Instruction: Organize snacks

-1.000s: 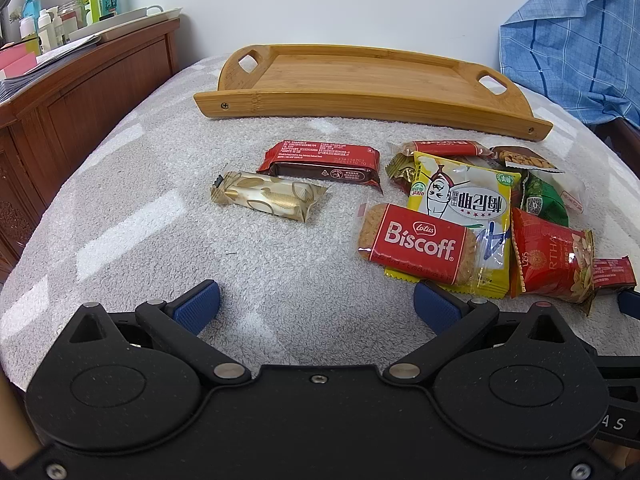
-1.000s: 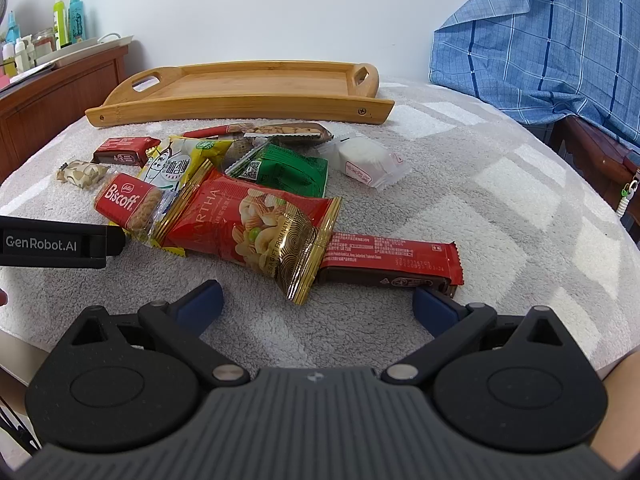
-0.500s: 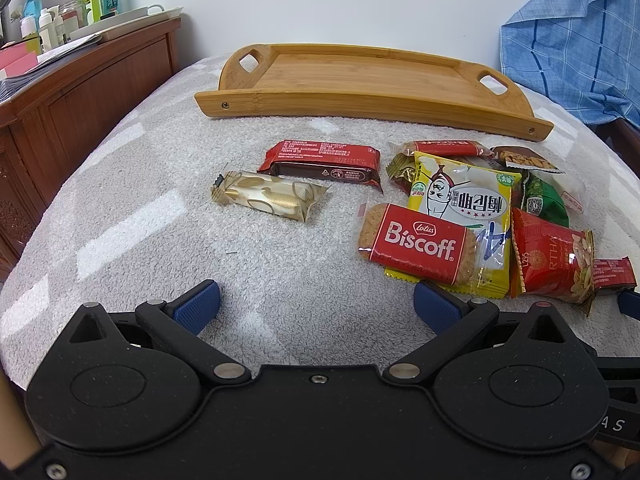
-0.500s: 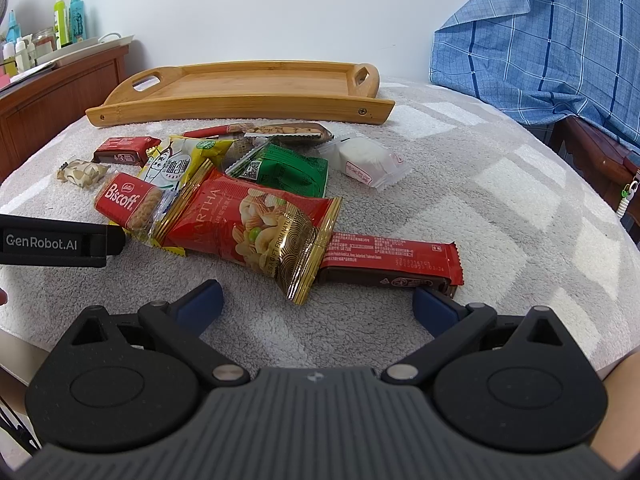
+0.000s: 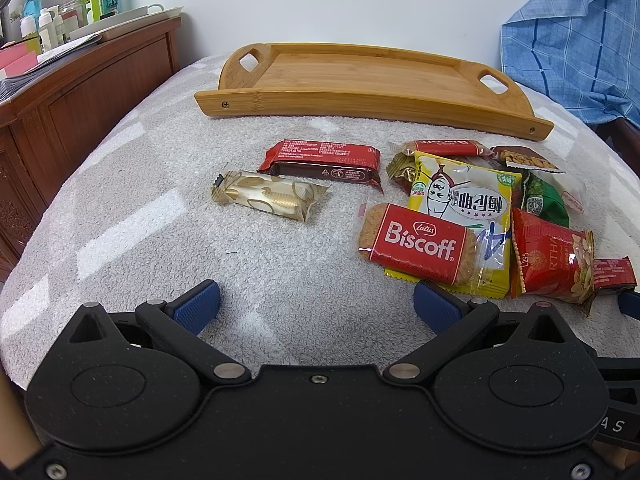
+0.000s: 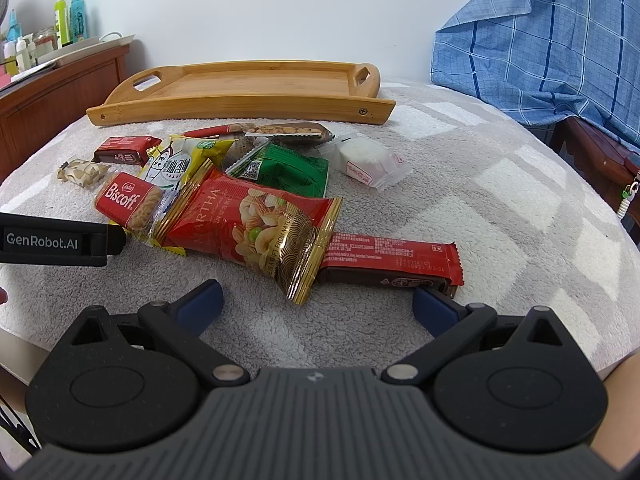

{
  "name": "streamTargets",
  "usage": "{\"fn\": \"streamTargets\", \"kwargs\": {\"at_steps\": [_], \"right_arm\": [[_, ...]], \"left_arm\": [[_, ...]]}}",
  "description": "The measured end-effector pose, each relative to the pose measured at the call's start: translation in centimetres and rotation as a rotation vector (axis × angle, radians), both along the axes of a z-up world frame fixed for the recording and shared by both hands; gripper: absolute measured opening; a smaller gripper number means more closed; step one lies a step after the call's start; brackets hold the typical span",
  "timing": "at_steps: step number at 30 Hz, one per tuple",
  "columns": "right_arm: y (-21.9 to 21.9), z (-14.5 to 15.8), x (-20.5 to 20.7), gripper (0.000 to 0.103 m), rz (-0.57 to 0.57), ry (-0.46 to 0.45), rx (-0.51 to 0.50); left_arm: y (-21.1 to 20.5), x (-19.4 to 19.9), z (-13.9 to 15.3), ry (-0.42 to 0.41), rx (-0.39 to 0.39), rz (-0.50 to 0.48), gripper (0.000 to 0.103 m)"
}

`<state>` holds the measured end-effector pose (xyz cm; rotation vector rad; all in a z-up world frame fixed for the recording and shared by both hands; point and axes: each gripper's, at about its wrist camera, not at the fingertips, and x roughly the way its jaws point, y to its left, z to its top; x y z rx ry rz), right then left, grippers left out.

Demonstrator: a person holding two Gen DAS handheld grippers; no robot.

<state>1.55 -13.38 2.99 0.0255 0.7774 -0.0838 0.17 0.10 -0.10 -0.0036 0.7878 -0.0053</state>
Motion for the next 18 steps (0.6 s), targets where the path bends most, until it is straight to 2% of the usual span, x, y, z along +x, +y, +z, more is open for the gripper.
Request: {"fn": "streamTargets", "kwargs": {"at_steps": [18], "right_arm": [[-0.09,-0.07,-0.17,0.103,0.001,-0.010,0.001]], "left_arm": [[0.20,-0.29,0.05,-0.016,0.001,-0.001,0.103]]}}
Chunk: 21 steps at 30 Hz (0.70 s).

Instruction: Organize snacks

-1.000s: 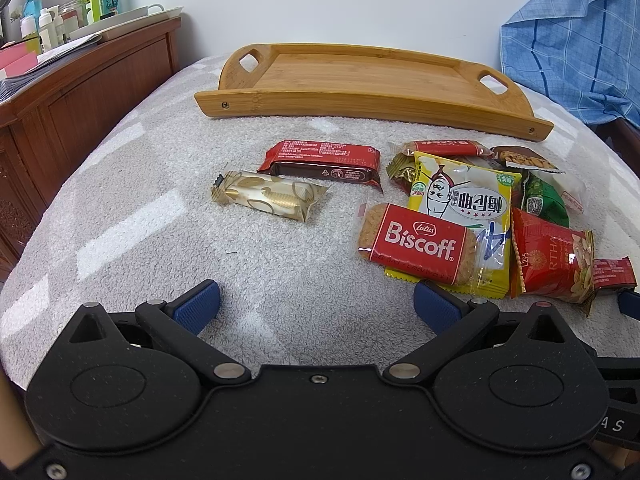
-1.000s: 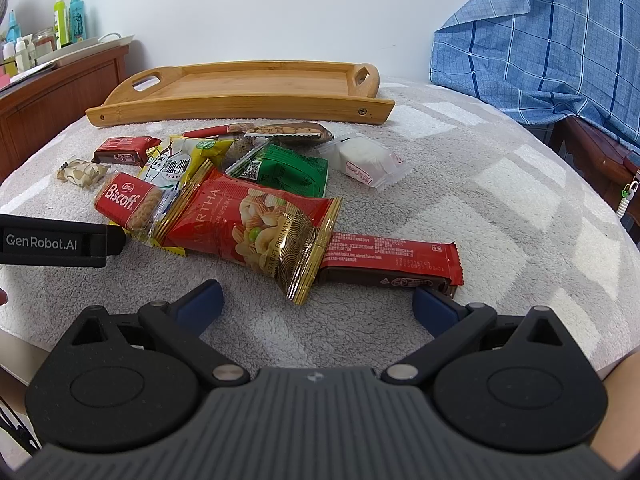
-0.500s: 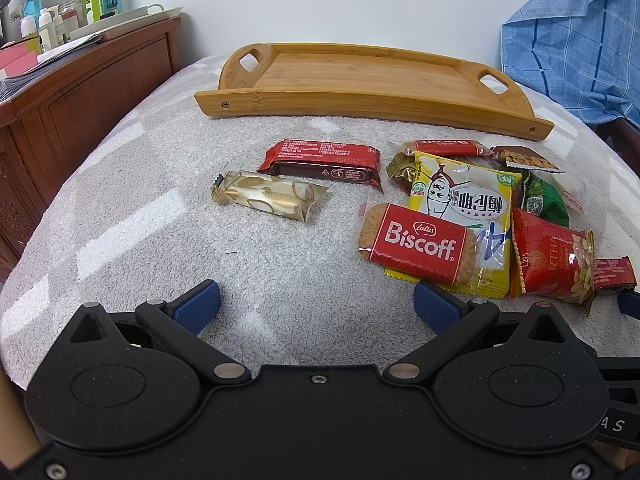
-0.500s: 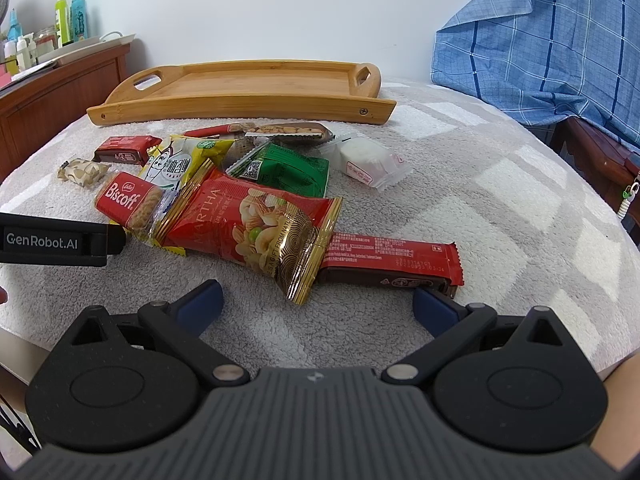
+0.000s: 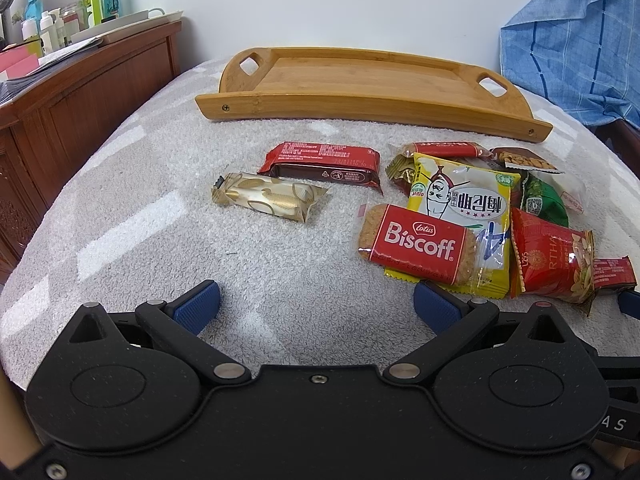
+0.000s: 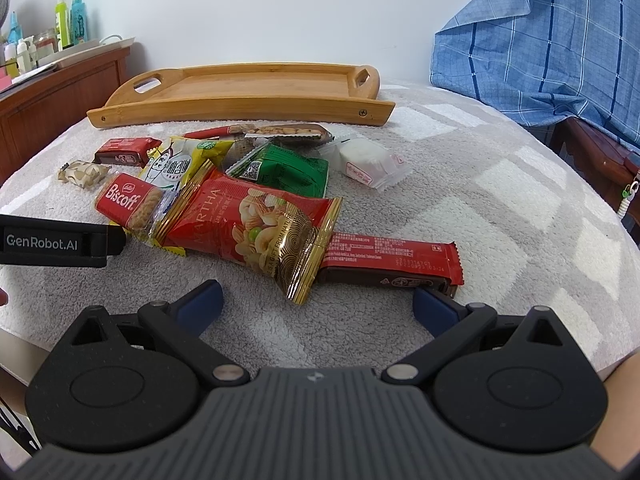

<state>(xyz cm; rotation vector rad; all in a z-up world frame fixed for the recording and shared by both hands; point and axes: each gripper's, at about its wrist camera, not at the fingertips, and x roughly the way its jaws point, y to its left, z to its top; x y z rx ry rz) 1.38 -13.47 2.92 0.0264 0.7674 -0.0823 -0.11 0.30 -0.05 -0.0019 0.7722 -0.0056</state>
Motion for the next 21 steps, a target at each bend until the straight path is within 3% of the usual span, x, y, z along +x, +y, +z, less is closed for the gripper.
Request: {"fn": "streamTargets", "kwargs": {"at_steps": [6,16,21], "right_arm": [[0.1,-0.3,-0.6,0.103,0.000,-0.041,-0.002],[-0.6,0.7,-0.8,0.101,0.029,-0.029,0.036],[-0.7,1.4,-1.6,0.096,0.045,-0.060,0.022]], "left_arm": [[-0.2,-0.3,0.2,-0.006,-0.003,0.006,0.103],[-0.2,-0.2,1.0,0.017,-0.009,0.006,0.103],[-0.4,-1.0,2.5,-0.032,-0.062,-0.050,0.103]]}}
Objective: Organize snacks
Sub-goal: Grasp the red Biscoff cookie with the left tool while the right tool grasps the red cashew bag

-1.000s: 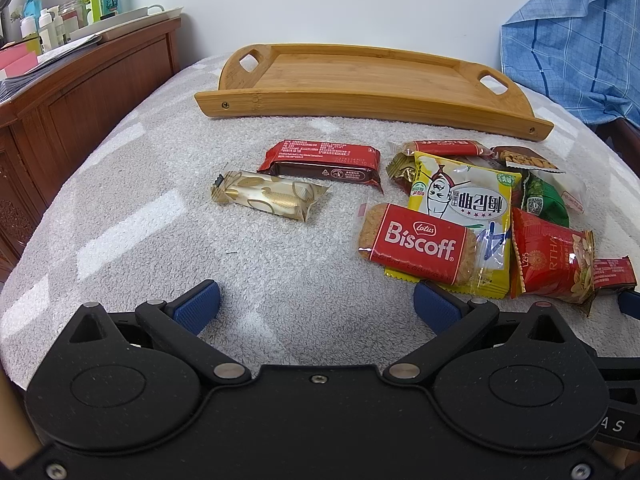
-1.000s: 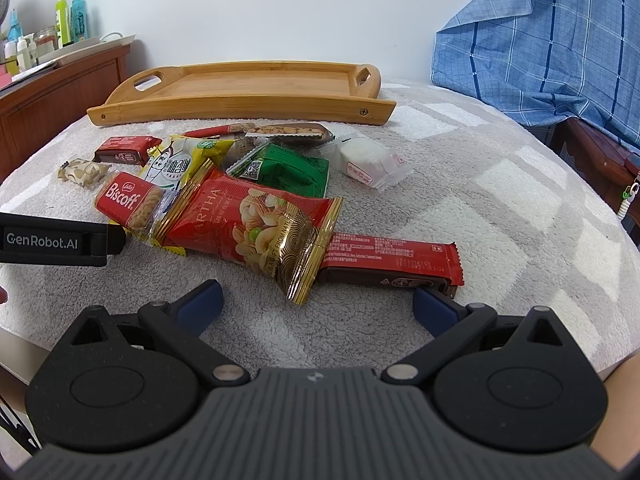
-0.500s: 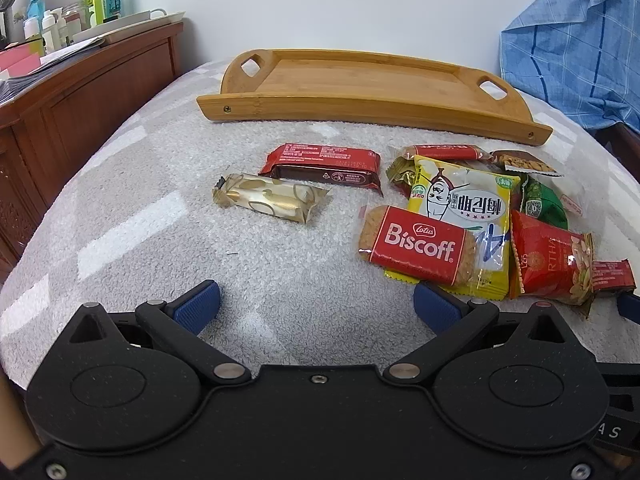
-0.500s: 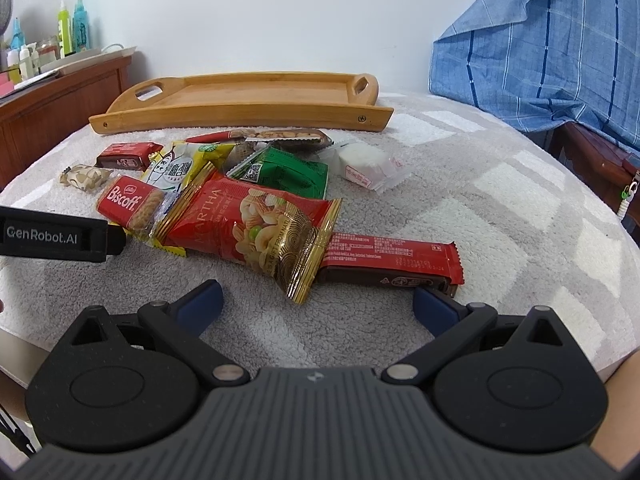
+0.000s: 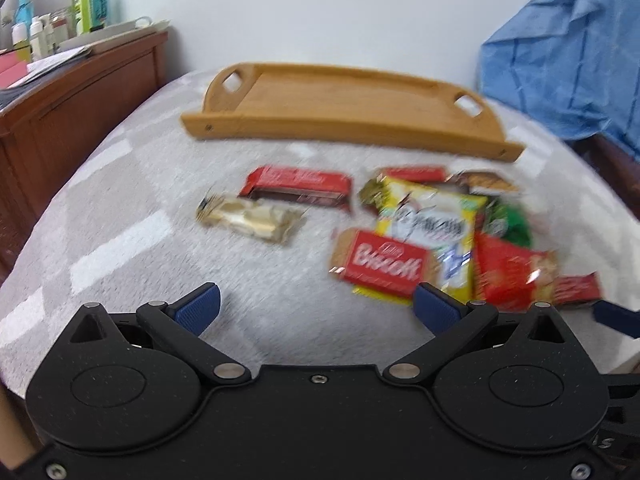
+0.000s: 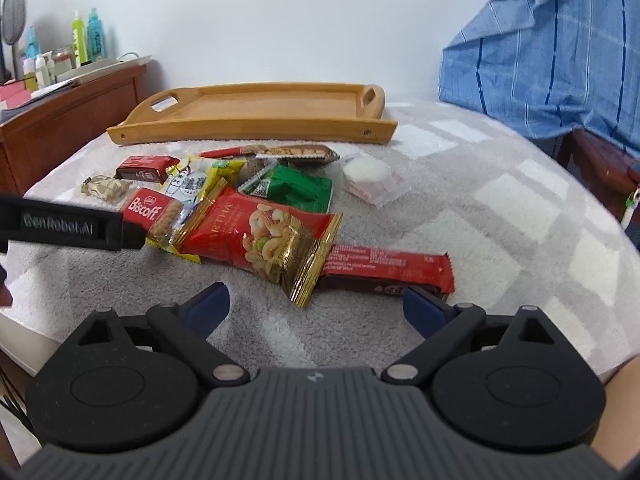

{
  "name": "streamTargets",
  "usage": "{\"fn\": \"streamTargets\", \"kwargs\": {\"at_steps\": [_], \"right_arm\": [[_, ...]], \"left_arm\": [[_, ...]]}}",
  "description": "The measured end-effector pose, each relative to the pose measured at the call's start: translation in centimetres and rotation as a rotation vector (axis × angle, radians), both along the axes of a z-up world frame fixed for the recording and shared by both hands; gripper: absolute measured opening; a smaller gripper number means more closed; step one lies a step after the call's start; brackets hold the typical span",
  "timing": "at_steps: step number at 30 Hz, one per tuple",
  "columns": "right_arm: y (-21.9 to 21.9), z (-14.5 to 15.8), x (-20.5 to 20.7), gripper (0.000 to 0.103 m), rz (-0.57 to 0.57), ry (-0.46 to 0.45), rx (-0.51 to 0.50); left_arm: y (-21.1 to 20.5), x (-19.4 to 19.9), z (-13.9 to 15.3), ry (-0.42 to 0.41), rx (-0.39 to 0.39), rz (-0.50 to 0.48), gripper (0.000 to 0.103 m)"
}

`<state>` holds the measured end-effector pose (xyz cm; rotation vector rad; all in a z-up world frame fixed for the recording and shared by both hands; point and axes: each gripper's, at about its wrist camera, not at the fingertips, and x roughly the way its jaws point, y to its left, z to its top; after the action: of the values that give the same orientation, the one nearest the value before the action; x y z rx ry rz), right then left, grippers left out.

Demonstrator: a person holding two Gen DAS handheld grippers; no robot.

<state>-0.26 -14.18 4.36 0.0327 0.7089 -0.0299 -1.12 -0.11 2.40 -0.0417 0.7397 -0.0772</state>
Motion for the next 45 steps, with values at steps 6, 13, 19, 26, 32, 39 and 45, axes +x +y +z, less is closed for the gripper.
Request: {"fn": "streamTargets", "kwargs": {"at_steps": [6,13,19,26,32,39,45], "right_arm": [[-0.3,1.3,-0.3,0.081,0.018,-0.041,-0.015],[0.3,1.8,0.3,0.081,0.163,-0.081,-0.096],[1.3,2.2,1.6,0.081,0.376,-0.078,-0.231],[1.2,1.4,3.6,0.075,0.507,-0.065,-0.223],[0.7,1.1,4.0,0.061,0.500,-0.068,-0.158],[0.4,1.1,3.3,0.055,0.465,-0.095,-0.101],[0.8,1.4,1.7,0.052,0.458,-0.157,-0.096]], "left_arm": [[-1.1,0.1,2.1,-0.023,-0.010,-0.074,0.071],[-2.5,0.6,2.0,-0.007,0.023,-0.156,0.069],[-2.6,1.4,1.1,0.031,0.064,-0.172,0.056],[-3.2,2.1,0.6,0.026,0.086,-0.165,0.063],[-3.8,2.3,0.1,0.041,0.076,-0.155,0.062],[-4.5,1.7,0.3,0.037,0.111,-0.142,0.061],[-4.3,0.6,0.5,0.025,0.108,-0.118,0.061]]}}
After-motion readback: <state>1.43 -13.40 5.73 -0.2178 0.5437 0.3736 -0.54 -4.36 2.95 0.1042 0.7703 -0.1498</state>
